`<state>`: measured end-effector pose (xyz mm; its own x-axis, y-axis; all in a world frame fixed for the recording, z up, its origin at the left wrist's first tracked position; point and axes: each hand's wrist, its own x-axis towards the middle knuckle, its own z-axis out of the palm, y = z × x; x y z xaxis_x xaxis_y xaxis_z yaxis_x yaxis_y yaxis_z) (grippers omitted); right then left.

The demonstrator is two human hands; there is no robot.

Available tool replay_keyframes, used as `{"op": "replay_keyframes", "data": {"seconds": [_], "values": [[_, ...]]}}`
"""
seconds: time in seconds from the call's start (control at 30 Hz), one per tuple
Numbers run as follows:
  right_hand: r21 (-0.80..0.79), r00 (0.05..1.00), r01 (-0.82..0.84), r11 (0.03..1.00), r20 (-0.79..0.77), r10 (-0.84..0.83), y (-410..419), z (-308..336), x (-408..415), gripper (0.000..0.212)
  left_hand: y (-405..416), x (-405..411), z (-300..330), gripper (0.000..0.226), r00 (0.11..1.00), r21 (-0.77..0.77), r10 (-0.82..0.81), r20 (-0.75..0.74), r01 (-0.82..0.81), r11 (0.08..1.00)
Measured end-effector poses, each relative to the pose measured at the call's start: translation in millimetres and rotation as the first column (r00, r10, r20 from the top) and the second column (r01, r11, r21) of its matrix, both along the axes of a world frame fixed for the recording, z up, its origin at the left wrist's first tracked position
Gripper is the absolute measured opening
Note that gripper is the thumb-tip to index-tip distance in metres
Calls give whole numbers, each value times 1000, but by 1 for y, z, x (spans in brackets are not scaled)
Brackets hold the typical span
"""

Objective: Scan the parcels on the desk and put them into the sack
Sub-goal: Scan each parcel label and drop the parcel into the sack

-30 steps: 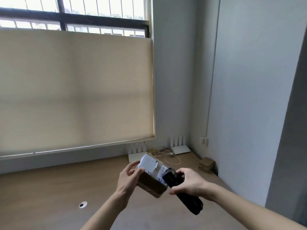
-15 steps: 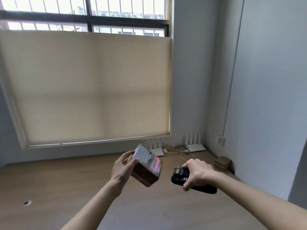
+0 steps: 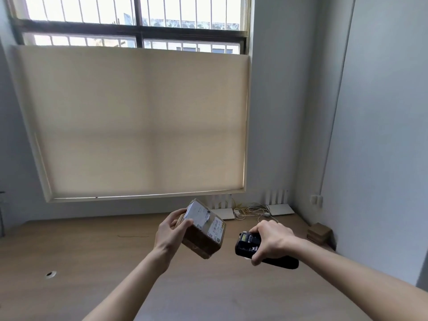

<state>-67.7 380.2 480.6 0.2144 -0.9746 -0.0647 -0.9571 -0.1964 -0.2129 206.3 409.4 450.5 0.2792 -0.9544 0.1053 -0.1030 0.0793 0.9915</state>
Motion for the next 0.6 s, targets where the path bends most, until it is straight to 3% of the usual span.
{"op": "replay_keyframes", "data": {"seconds": [0.17, 0.27, 0.37, 0.6], "values": [[36, 977, -77, 996, 203, 68, -4, -1, 6, 63, 11, 4, -2, 43, 998, -11, 27, -62, -27, 1000], [125, 885, -164, 979, 457, 90, -2, -3, 30, 57, 23, 17, -7, 53, 986, -11, 87, -140, -90, 996], [182, 780, -267, 947, 617, 102, 8, -8, 75, 44, 44, 43, -13, 46, 963, 19, 147, -226, -146, 989], [196, 669, -479, 855, 712, 211, 40, -27, 214, 37, 138, 158, -28, 69, 965, 175, 189, -182, -158, 972]]}}
